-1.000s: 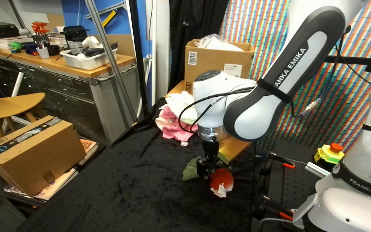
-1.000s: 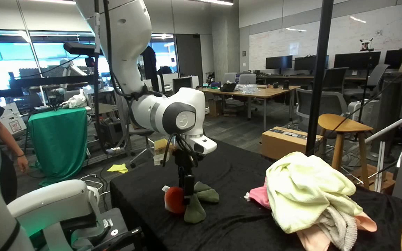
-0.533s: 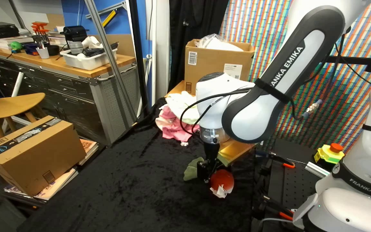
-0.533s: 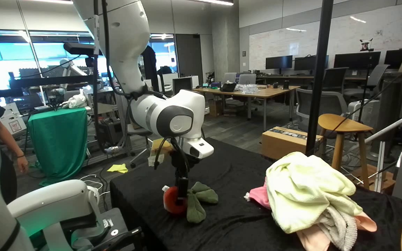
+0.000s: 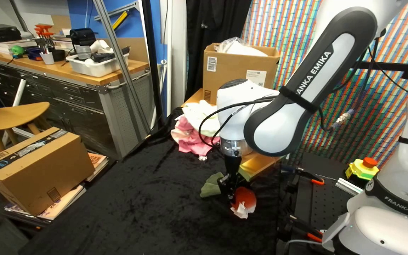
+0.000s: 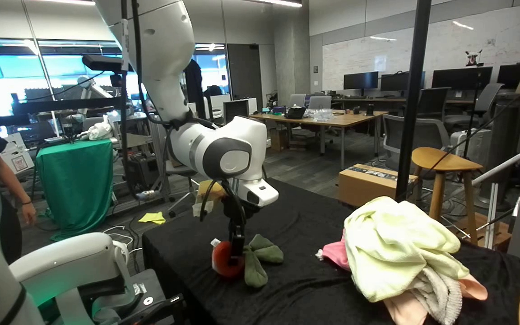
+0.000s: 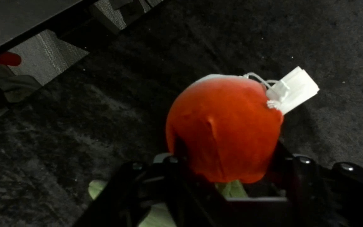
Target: Pile up all the objects on the table
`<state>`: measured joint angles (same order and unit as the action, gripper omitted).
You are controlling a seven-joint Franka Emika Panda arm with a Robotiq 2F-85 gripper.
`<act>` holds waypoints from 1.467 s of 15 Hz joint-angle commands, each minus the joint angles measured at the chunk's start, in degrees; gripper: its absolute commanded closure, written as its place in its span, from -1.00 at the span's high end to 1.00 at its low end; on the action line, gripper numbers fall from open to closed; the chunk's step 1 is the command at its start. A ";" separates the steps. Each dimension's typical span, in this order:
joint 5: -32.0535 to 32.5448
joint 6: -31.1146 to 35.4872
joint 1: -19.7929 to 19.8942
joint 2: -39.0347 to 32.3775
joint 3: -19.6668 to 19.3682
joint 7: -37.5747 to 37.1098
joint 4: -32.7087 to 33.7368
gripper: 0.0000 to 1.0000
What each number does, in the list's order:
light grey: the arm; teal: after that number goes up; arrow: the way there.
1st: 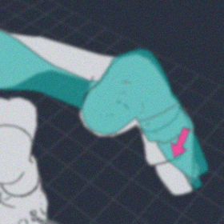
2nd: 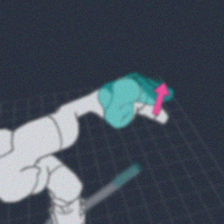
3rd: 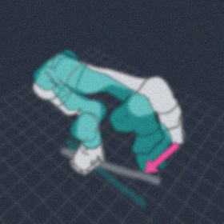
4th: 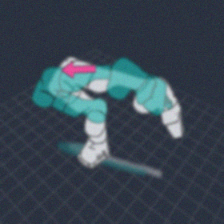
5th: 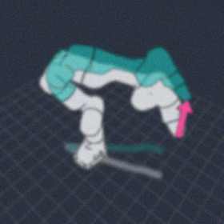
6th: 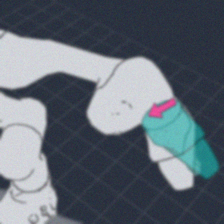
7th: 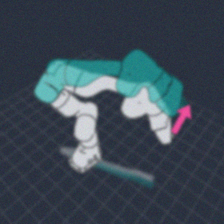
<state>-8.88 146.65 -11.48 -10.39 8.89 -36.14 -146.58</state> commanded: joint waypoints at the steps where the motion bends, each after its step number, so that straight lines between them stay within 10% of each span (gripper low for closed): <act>1: -1.01 1.61 -0.12 0.65 -0.39 0.98 -0.77 -0.38; 6: 0.19 1.02 -0.13 2.70 -0.98 0.31 -1.04 -0.86; 17: 23.85 -1.32 6.07 15.44 -6.29 -13.61 1.90 -0.81; 22: 25.83 -5.80 10.42 13.67 -6.64 -8.65 11.65 -0.81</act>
<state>16.41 144.86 -2.69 4.62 2.22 -47.68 -141.25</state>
